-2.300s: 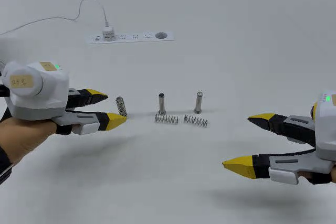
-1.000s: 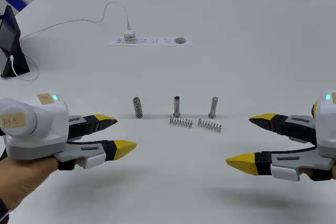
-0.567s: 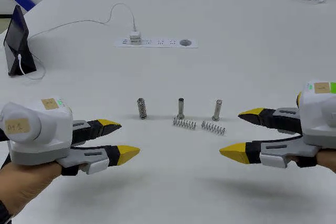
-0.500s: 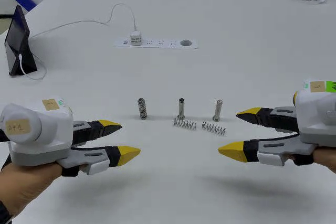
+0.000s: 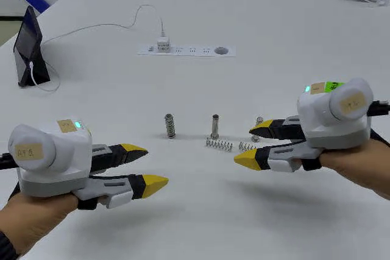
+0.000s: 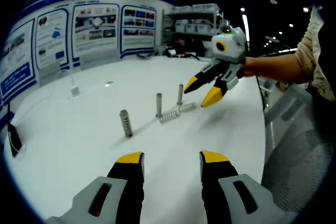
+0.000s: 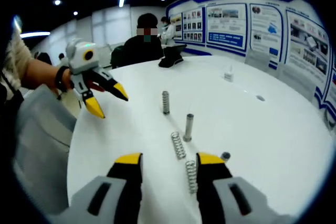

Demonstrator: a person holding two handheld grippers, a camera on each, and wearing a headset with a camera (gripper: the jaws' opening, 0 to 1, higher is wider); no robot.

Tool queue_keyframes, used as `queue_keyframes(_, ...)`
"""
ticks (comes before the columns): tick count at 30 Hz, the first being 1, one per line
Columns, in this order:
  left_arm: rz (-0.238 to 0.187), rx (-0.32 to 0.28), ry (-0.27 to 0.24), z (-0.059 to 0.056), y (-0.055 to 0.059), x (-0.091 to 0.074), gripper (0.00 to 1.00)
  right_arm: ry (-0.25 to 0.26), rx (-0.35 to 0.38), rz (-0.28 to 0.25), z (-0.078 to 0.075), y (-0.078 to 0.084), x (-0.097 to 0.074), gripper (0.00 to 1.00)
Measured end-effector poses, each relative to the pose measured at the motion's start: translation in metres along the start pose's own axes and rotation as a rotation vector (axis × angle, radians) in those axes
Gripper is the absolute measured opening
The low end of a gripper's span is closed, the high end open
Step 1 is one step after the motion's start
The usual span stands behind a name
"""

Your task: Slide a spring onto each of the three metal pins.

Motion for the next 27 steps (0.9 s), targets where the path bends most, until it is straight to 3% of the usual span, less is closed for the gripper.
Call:
queue_keyframes(14, 0.013, 0.008, 0.021, -0.003, 0.002, 0.005, 0.40, 0.018, 0.010, 0.082, -0.012, -0.004, 0.033, 0.26)
queue_keyframes(27, 0.014, 0.017, 0.038, -0.006, 0.003, 0.008, 0.38, 0.008, 0.009, 0.163, -0.008, -0.003, 0.053, 0.19)
Point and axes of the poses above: the centre of the closed fingertips' face, and the gripper's own axes: x roughly forward along the fingers, z roughly to its left, y roughly out of its underside, the point moved 7 cm from there along -x, roughly backward along the fingers, and after that the axes turned 14 degrees about z, right-handed, at the moved point
